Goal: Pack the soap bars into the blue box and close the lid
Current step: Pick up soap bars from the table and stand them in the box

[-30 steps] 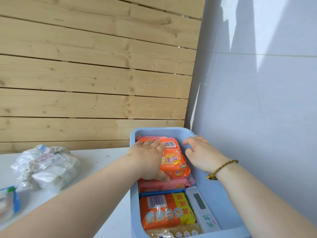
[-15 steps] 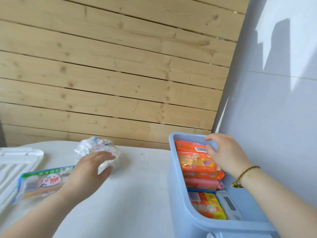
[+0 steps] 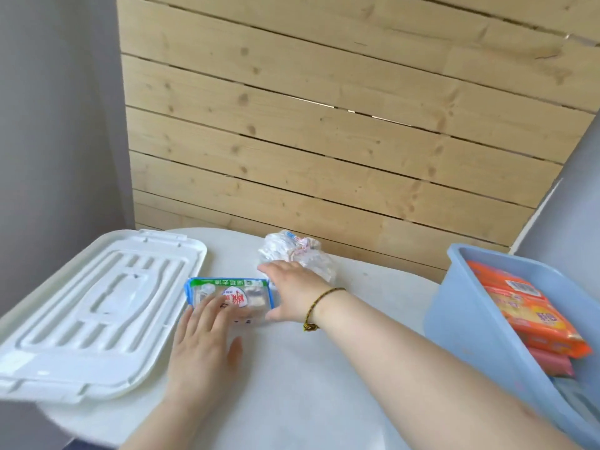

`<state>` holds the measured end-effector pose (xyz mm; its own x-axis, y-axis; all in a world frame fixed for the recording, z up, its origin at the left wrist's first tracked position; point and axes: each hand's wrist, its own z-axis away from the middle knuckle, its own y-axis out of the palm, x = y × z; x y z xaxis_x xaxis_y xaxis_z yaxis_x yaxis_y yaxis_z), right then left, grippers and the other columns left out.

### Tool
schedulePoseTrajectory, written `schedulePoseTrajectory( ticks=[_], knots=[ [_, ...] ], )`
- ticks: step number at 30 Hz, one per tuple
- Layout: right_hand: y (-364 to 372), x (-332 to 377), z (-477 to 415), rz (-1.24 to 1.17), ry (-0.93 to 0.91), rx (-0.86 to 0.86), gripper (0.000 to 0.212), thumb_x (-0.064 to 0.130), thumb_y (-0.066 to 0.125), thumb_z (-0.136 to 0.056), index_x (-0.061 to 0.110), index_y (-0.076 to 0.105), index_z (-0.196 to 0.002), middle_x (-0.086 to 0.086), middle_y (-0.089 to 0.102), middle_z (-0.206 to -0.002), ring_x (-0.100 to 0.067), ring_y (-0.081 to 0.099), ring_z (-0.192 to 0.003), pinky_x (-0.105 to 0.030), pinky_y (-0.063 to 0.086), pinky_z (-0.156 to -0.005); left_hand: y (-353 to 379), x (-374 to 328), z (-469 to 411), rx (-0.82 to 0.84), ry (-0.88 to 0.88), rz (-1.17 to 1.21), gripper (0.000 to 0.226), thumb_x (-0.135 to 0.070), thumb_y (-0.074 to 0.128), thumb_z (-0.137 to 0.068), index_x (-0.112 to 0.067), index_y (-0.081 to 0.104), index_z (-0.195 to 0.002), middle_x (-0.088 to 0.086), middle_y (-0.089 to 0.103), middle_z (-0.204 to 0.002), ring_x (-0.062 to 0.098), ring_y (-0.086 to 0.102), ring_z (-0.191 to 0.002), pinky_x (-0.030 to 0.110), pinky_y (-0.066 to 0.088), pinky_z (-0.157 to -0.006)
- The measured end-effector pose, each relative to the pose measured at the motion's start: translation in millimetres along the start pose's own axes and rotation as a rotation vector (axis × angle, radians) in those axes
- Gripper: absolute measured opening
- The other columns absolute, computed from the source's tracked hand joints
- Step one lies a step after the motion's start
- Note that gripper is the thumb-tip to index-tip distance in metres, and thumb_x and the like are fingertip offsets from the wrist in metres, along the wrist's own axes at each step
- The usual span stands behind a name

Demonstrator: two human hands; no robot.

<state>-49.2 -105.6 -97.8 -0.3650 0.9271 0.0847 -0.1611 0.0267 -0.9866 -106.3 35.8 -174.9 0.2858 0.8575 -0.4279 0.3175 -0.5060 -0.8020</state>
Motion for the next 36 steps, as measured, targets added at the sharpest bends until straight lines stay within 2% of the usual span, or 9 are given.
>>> schedulePoseTrajectory(
  ticks=[8, 17, 19, 22, 27, 29, 31, 34, 36],
  knots=[
    [44.2, 22.3, -58.7, -0.066, -0.085, -0.02, 0.081, 0.031, 0.063, -0.077, 0.017, 0.019, -0.144, -0.009, 0.035, -0.148, -0.025, 0.031, -0.135, -0.039, 0.022, -0.111, 9.0, 11.2, -5.1, -0.082, -0.1, 0.073, 0.052, -0.021, 0.042, -0.063, 0.003, 0.061, -0.105, 0.023, 0.065, -0.111, 0.043, 0.059, -0.104, 0.036, 0.024, -0.093],
    [30.6, 29.2, -48.1, -0.013, -0.018, -0.09, 0.051, 0.031, 0.062, -0.074, 0.008, 0.043, -0.115, -0.013, 0.058, -0.113, -0.032, 0.057, -0.103, -0.035, 0.046, -0.082, 4.5, 8.9, -2.8, -0.095, -0.056, 0.176, 0.06, -0.018, 0.026, -0.068, -0.002, 0.051, -0.12, 0.019, 0.056, -0.126, 0.028, 0.044, -0.125, 0.029, 0.018, -0.108],
    [11.8, 26.8, -35.3, -0.017, -0.009, -0.114, 0.047, 0.029, 0.061, -0.073, 0.01, 0.045, -0.112, -0.011, 0.061, -0.106, -0.032, 0.059, -0.097, -0.033, 0.046, -0.075, -3.4, 3.0, -3.8, -0.154, 0.024, 0.175, 0.056, -0.011, 0.03, -0.069, -0.01, 0.043, -0.123, 0.017, 0.055, -0.127, 0.02, 0.03, -0.126, 0.018, 0.003, -0.109],
    [-26.2, 19.1, -4.7, -0.086, 0.009, -0.076, 0.049, 0.026, 0.059, -0.074, 0.015, 0.045, -0.119, -0.002, 0.057, -0.088, -0.026, 0.054, -0.082, -0.027, 0.041, -0.062, -21.8, -17.4, -17.0, -0.245, 0.14, 0.162, 0.06, 0.002, 0.048, -0.065, -0.014, 0.038, -0.122, 0.019, 0.055, -0.127, 0.021, 0.027, -0.123, 0.026, 0.005, -0.108],
    [-92.2, -7.4, 63.5, -0.189, 0.047, -0.108, 0.034, 0.024, 0.062, -0.075, 0.018, 0.056, -0.109, 0.003, 0.055, -0.085, -0.017, 0.05, -0.074, -0.021, 0.039, -0.055, -73.2, -72.9, -57.7, -0.241, 0.292, 0.124, 0.038, -0.016, 0.062, -0.067, -0.01, 0.062, -0.105, 0.011, 0.068, -0.107, 0.034, 0.058, -0.104, 0.039, 0.033, -0.089],
    [-111.7, -23.7, 91.0, -0.25, 0.075, -0.127, 0.01, 0.019, 0.062, -0.076, 0.021, 0.058, -0.085, 0.006, 0.053, -0.069, -0.012, 0.048, -0.062, -0.012, 0.037, -0.046, -83.5, -101.9, -66.9, -0.11, 0.283, 0.282, 0.032, -0.02, 0.068, -0.073, -0.016, 0.062, -0.104, 0.0, 0.065, -0.097, 0.026, 0.058, -0.087, 0.03, 0.036, -0.07],
    [-126.5, -40.8, 118.7, -0.238, 0.104, -0.143, 0.01, 0.021, 0.065, -0.076, 0.025, 0.055, -0.074, 0.01, 0.05, -0.061, -0.007, 0.046, -0.056, -0.009, 0.034, -0.043, -81.7, -133.2, -71.5, -0.039, 0.287, 0.402, 0.036, -0.024, 0.07, -0.071, -0.02, 0.061, -0.106, -0.007, 0.058, -0.091, 0.018, 0.049, -0.078, 0.026, 0.034, -0.066],
    [-137.8, -62.1, 151.2, -0.176, 0.146, -0.164, 0.021, 0.027, 0.068, -0.076, 0.012, 0.063, -0.091, 0.005, 0.052, -0.066, -0.013, 0.048, -0.063, -0.022, 0.037, -0.055, -73.5, -168.7, -77.4, 0.029, 0.324, 0.548, 0.036, -0.024, 0.072, -0.068, -0.023, 0.061, -0.102, -0.018, 0.055, -0.073, 0.006, 0.05, -0.066, 0.013, 0.036, -0.057],
    [-141.6, -81.5, 174.6, -0.153, 0.202, -0.203, 0.026, 0.029, 0.066, -0.078, 0.012, 0.062, -0.097, 0.005, 0.052, -0.068, -0.013, 0.048, -0.065, -0.018, 0.035, -0.052, -63.5, -197.0, -80.2, 0.098, 0.33, 0.678, 0.036, -0.024, 0.073, -0.067, -0.025, 0.061, -0.101, -0.024, 0.054, -0.073, -0.003, 0.052, -0.066, 0.003, 0.038, -0.057]
  ],
)
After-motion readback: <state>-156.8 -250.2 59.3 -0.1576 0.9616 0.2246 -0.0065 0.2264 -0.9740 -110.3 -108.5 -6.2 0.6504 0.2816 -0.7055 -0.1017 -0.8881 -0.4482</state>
